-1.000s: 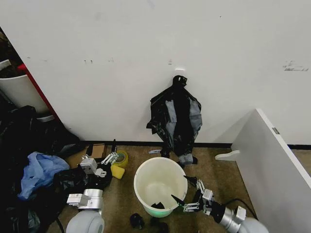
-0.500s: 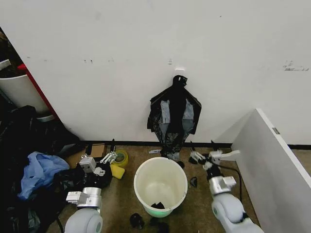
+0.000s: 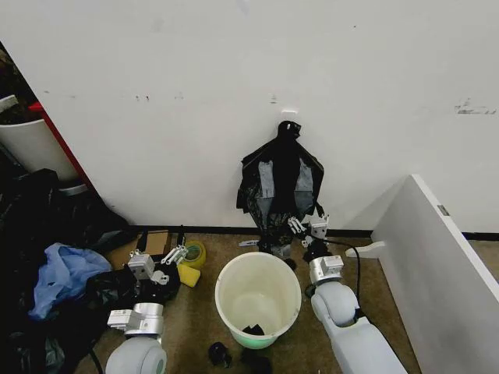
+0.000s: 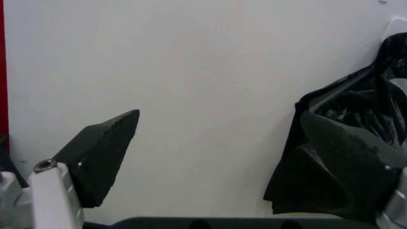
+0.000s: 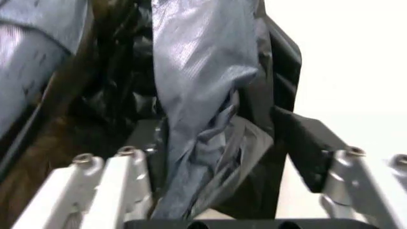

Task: Place the garbage bag over the trash bin.

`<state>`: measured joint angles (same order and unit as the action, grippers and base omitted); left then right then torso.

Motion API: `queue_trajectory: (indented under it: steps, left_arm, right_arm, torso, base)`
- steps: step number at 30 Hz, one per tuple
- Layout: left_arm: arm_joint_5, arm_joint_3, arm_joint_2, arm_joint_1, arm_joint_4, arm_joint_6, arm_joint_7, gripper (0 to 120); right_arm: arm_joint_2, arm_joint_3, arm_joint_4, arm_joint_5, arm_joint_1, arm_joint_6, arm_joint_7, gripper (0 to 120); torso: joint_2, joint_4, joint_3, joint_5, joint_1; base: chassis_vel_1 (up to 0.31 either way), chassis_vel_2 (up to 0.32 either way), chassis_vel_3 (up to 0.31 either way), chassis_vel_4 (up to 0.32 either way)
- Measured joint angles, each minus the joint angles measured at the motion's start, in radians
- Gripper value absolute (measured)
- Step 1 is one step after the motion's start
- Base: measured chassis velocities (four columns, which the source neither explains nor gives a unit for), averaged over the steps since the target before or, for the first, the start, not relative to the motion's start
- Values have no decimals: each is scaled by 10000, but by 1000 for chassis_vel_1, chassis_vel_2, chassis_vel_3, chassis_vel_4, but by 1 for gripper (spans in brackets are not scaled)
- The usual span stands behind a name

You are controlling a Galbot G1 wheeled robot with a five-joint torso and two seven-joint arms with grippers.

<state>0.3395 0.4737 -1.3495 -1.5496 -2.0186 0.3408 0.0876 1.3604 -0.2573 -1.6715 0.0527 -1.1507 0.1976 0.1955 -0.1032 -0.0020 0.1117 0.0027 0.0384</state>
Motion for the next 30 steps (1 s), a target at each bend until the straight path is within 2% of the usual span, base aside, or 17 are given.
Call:
queue_trajectory:
  steps: [1, 6, 10, 15, 16, 19, 22, 23, 27, 29, 30]
  left_arm:
    - [0, 0, 0, 0, 0, 0, 0, 100]
    - [-74, -85, -70, 93, 38, 1, 4, 100]
    - [-52, -174, -46, 223, 44, -23, 9, 100]
    - [391, -448, 387, 688, 116, -40, -354, 100]
    - [391, -448, 387, 688, 116, -40, -354, 100]
    - [871, -658, 1070, 1214, 479, 89, -1141, 100]
    - [1636, -1205, 2033, 2299, 1111, 51, -2380, 100]
    - [1636, -1205, 2033, 2299, 1111, 51, -2380, 100]
    - [1999, -2670, 2989, 3960, 2244, -60, -3822, 100]
    - [1911, -3563, 3204, 4896, 2826, -151, -4366, 100]
    - [1911, -3563, 3204, 4896, 2826, -151, -4366, 100]
  right_arm:
    - [0, 0, 0, 0, 0, 0, 0, 54]
    - [-149, -56, 3, -67, -101, 72, -102, 33]
    - [-170, -123, 9, -20, -92, 330, -226, 21]
    - [-273, -125, -322, 341, -205, 892, -492, 0]
    - [-273, -125, -322, 341, -205, 892, -492, 0]
    - [-370, -98, -703, 587, -395, 997, -706, 0]
    - [-466, -57, -963, 867, -557, 1178, -1045, 0]
    - [-466, -57, -963, 867, -557, 1178, -1045, 0]
    - [-410, 81, -964, 1069, -515, 1350, -1300, 0]
    - [-348, 96, -964, 1095, -508, 1388, -1385, 0]
    - [-348, 96, -964, 1095, -508, 1388, -1385, 0]
  torso:
    - [0, 0, 0, 0, 0]
    - [0, 0, 0, 1, -2]
    - [0, 0, 0, 1, -2]
    - [0, 1, 0, 0, -1]
    - [0, 1, 0, 0, -1]
    - [0, 0, 0, -1, -1]
    - [0, 2, 0, -1, -2]
    - [0, 2, 0, -1, -2]
    - [0, 2, 0, 1, -1]
    - [1, 2, 1, 0, -1]
    - [1, 2, 1, 0, -1]
  base:
    - [0, 0, 0, 0]
    - [0, 0, 0, 0]
    - [0, 0, 0, 0]
    - [0, 0, 0, 0]
    - [0, 0, 0, 0]
    - [0, 0, 0, 0]
    - [0, 0, 0, 0]
    - [0, 0, 0, 0]
    - [0, 0, 0, 0]
    - [0, 0, 0, 0]
    - [0, 0, 0, 0]
